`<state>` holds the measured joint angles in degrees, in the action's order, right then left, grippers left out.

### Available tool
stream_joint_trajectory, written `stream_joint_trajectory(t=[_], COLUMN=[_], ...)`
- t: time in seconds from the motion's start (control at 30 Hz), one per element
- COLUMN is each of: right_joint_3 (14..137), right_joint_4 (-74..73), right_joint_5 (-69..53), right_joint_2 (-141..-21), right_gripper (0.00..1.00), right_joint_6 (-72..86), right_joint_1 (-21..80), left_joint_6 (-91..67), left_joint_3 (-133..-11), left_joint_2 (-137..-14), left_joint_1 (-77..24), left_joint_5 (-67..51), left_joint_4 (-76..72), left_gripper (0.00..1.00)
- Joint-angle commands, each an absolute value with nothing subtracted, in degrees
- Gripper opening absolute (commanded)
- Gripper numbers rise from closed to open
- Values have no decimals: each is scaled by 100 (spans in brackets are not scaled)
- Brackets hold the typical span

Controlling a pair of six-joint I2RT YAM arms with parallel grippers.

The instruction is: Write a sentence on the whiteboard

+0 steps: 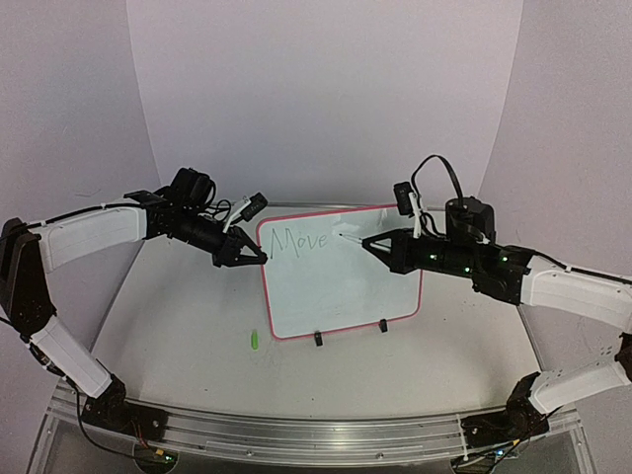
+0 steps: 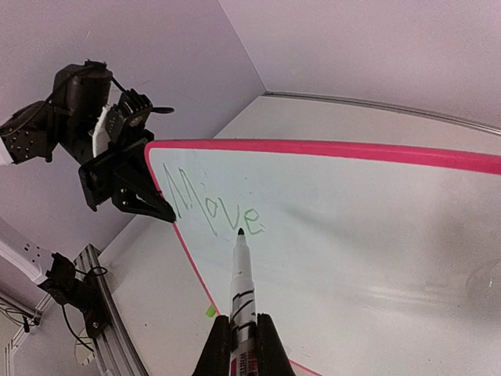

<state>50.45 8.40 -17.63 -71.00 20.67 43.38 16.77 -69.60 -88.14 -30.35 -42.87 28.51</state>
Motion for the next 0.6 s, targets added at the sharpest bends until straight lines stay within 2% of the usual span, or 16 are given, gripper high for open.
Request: stream_joint_trajectory(t=[0.0, 0.57], right_joint_3=[5014, 5347], right_joint_4=[914, 980], right_joint_5=[-1990, -1658], right_joint_2=[-7076, -7501], right_gripper=[0, 0], right_joint_6=[2073, 1971], right_joint_1=[4200, 4140], left_joint_6=[1907, 1905], left_joint_3=[-6934, -6926], left_joint_2=[-8802, -8818], left_joint_1=[-2997, -2997], left_joint_5=[-3920, -3929], left_joint_4=[2892, 2897], left_gripper=[0, 0])
